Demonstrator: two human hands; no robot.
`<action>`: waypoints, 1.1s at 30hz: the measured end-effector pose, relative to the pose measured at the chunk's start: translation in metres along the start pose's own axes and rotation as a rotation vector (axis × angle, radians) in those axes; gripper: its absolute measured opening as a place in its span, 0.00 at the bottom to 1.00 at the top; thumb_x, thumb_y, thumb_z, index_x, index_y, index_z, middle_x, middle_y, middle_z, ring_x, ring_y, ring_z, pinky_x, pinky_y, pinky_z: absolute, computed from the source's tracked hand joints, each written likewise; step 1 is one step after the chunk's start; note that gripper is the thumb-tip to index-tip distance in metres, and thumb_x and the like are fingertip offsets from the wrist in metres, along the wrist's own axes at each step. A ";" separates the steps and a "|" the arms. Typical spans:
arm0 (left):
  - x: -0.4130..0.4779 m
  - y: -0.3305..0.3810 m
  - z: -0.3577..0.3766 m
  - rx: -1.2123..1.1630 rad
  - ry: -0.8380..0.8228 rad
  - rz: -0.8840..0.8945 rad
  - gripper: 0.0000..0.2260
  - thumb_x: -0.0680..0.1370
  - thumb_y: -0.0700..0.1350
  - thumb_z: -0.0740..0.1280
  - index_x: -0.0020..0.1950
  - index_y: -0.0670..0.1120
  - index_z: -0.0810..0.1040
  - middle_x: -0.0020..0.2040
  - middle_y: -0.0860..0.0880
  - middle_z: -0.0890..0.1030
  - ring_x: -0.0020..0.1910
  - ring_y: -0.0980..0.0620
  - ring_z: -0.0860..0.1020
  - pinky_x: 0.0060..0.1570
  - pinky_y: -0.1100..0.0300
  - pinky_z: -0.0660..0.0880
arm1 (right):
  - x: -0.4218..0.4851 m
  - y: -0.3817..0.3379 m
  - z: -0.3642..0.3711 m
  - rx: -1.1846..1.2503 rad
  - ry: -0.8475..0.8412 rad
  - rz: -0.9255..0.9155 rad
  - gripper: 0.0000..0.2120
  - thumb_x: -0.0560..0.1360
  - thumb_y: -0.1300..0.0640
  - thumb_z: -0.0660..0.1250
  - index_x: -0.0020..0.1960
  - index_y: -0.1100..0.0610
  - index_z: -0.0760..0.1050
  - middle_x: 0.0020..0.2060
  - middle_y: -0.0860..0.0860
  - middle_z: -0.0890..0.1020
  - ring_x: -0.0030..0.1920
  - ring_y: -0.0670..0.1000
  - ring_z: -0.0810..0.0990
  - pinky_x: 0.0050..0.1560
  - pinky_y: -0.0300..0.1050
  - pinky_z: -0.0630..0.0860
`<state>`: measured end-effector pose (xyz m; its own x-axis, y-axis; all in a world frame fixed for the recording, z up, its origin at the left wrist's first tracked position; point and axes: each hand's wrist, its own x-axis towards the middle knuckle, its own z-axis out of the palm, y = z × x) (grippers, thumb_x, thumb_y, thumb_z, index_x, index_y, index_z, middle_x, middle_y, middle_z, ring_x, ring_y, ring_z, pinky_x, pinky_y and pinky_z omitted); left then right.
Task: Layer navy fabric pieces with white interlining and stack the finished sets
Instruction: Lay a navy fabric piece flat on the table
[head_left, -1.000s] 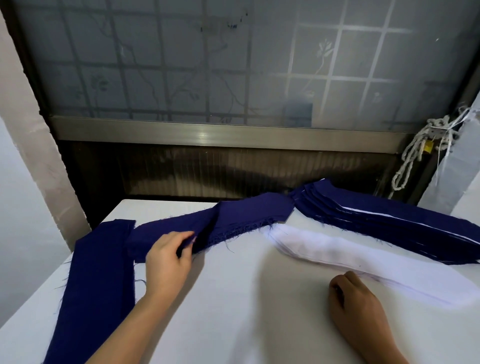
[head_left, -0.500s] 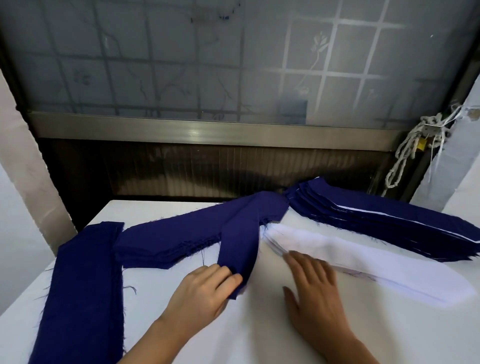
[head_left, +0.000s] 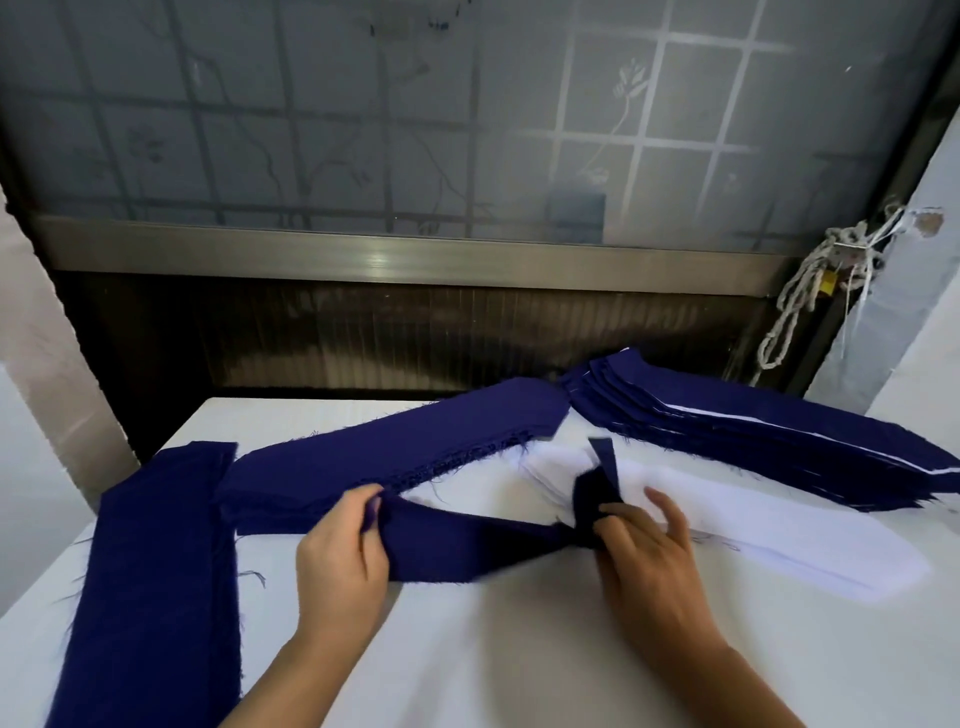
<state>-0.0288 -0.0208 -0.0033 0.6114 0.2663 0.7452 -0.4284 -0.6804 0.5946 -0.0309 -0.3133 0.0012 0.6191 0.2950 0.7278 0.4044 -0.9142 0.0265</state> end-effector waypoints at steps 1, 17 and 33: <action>0.001 -0.002 0.001 0.006 0.022 -0.083 0.07 0.81 0.37 0.61 0.52 0.38 0.79 0.35 0.56 0.76 0.30 0.57 0.72 0.38 0.73 0.68 | -0.004 0.011 -0.006 -0.024 0.000 0.037 0.12 0.63 0.71 0.73 0.41 0.59 0.78 0.39 0.52 0.82 0.48 0.53 0.83 0.67 0.56 0.64; 0.009 -0.021 0.003 0.045 -0.064 -0.541 0.06 0.76 0.51 0.72 0.43 0.51 0.81 0.37 0.58 0.81 0.38 0.57 0.78 0.36 0.60 0.71 | -0.047 0.067 -0.033 0.251 0.217 1.006 0.18 0.76 0.54 0.67 0.63 0.44 0.66 0.41 0.43 0.76 0.50 0.45 0.58 0.60 0.59 0.68; -0.001 -0.012 0.009 0.305 -0.560 -0.026 0.06 0.77 0.51 0.69 0.42 0.58 0.74 0.29 0.59 0.74 0.31 0.59 0.74 0.30 0.68 0.64 | -0.045 0.066 -0.030 0.129 0.011 0.939 0.05 0.75 0.59 0.63 0.43 0.50 0.70 0.41 0.48 0.77 0.38 0.54 0.75 0.39 0.48 0.71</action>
<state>-0.0183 -0.0192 -0.0144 0.9096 -0.0554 0.4117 -0.2501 -0.8644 0.4362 -0.0519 -0.3956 -0.0090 0.7231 -0.5490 0.4193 -0.1842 -0.7382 -0.6489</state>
